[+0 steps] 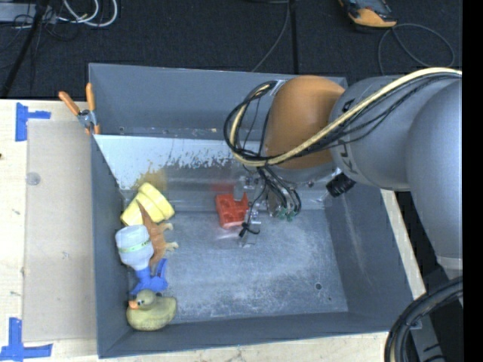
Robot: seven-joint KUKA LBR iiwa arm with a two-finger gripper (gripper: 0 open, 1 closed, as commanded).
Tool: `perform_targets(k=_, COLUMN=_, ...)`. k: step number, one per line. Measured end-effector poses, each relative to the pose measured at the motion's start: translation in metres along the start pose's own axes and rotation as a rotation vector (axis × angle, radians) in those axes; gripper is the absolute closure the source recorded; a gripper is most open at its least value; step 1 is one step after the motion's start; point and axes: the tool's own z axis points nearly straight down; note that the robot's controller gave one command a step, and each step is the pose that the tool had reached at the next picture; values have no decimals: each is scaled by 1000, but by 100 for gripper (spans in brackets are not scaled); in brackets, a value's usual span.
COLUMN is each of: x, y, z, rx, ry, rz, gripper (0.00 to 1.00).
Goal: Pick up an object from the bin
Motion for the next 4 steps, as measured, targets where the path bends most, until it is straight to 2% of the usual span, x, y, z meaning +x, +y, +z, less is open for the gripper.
perform_targets(k=1, x=-3, y=-10, z=40, rx=-1, ry=-17, rz=39, gripper=0)
perform_targets(k=2, x=-7, y=3, z=51, rx=-3, ry=-31, rz=63, gripper=100)
perform_targets(k=3, x=-7, y=3, z=51, rx=-3, ry=-31, rz=63, gripper=100)
perform_targets(k=4, x=6, y=1, z=-3, rx=0, ry=-9, rz=45, gripper=0)
